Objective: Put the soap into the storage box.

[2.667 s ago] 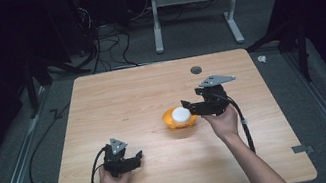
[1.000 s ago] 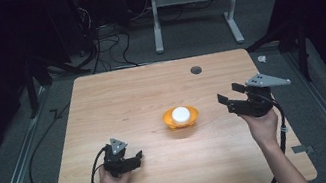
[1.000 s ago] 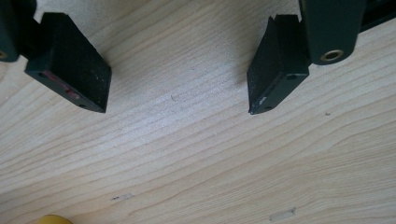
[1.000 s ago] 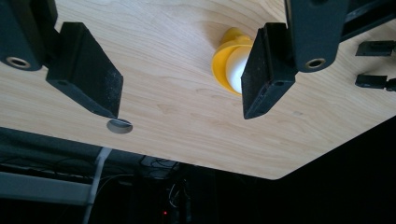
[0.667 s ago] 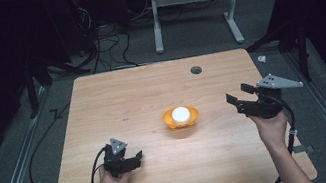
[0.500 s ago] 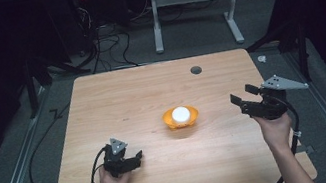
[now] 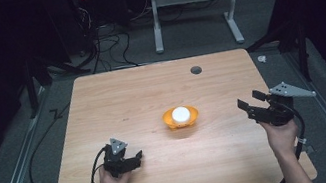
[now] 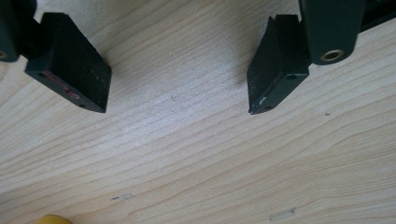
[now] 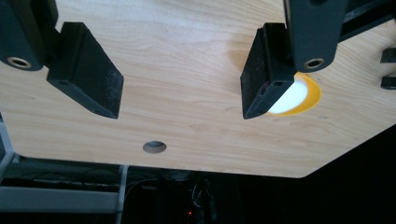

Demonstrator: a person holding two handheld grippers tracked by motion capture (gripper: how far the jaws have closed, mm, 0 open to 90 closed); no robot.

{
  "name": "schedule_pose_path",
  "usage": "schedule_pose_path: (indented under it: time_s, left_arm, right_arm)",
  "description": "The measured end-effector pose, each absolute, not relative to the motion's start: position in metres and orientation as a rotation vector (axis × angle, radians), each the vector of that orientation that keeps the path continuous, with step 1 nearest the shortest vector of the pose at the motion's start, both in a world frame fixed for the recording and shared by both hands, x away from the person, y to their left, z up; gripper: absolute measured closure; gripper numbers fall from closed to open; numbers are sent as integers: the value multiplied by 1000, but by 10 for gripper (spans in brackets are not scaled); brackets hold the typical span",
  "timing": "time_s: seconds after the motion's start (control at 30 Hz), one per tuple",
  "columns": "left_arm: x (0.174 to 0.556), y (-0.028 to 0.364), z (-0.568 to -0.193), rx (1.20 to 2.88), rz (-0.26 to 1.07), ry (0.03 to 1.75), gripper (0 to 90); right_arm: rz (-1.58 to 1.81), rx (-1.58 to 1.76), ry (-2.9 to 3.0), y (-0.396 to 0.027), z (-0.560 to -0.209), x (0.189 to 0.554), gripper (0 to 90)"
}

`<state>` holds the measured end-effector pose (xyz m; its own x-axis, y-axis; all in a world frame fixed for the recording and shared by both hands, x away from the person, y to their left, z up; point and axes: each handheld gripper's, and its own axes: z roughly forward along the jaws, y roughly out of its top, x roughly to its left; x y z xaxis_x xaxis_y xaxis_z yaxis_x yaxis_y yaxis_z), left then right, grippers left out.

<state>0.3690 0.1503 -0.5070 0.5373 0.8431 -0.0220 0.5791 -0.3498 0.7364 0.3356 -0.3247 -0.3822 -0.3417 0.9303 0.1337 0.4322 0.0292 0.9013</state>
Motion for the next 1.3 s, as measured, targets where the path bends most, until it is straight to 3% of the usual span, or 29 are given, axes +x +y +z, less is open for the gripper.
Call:
schedule_pose_path:
  time_s: [0.63, 1.3]
  left_arm:
    - [369, 150, -507, 2066, 477, 1146, 224]
    - [369, 150, -507, 2066, 477, 1146, 224]
  right_arm:
    - [1277, 1476, 1852, -324, -429, 329, 311]
    - [1061, 1505, 1998, -291, -485, 341, 310]
